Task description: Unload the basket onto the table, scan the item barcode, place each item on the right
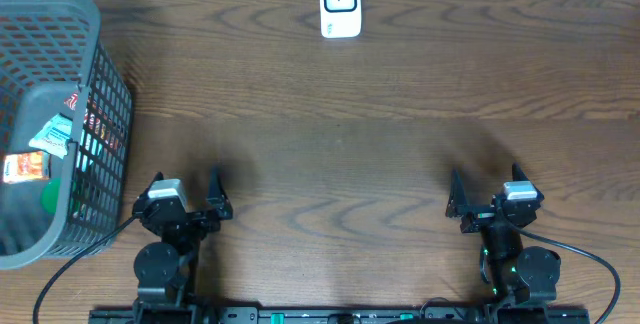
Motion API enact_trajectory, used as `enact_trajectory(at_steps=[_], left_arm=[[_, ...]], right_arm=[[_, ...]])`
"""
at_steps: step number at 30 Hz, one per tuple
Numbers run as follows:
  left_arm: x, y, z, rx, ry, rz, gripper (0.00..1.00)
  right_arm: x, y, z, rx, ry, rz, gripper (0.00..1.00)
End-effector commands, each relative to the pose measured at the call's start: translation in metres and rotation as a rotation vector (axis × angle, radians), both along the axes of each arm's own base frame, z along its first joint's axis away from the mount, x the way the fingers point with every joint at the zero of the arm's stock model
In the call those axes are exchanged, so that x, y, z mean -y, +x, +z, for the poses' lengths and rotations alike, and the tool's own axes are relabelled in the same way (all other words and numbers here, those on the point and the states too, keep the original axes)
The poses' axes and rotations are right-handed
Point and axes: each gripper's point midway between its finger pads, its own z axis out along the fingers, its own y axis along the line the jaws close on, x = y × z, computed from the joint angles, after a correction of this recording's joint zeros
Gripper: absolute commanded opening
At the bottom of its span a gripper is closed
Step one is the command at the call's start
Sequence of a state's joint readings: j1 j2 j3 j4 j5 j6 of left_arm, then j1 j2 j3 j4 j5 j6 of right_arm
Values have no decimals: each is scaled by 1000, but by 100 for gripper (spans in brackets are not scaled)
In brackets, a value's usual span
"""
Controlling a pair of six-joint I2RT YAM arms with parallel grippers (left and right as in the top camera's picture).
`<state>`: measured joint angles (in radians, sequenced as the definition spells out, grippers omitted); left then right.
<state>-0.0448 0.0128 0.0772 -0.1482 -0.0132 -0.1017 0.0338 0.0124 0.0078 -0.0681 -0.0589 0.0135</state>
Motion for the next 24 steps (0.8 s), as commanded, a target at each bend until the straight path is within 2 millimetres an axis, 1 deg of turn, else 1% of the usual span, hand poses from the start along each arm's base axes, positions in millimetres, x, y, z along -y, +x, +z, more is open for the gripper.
enact_trajectory(at_steps=[1, 7, 10, 13, 15, 17, 20, 22, 24], left_arm=[[5, -6, 29, 13, -13, -33, 98], [6, -15, 49, -62, -11, -36, 98], [18, -19, 56, -78, -26, -109, 98], [20, -18, 65, -44, -49, -115, 98], [23, -18, 66, -45, -110, -118, 98], [27, -21, 64, -73, -117, -142, 98], [27, -24, 61, -141, -123, -137, 98], [27, -23, 66, -181, -124, -133, 98], [27, -20, 77, -209, -129, -130, 98]], right_arm=[[-1, 0, -1, 0, -4, 2, 99], [-1, 0, -1, 0, -4, 2, 99], [-1, 0, -1, 0, -4, 2, 99], [-1, 0, -1, 0, -4, 2, 99], [-1, 0, -1, 0, -4, 2, 99], [-1, 0, -1, 0, -4, 2, 99], [-1, 0, -1, 0, -4, 2, 99], [-1, 0, -1, 0, -4, 2, 99], [-1, 0, -1, 0, -4, 2, 99]])
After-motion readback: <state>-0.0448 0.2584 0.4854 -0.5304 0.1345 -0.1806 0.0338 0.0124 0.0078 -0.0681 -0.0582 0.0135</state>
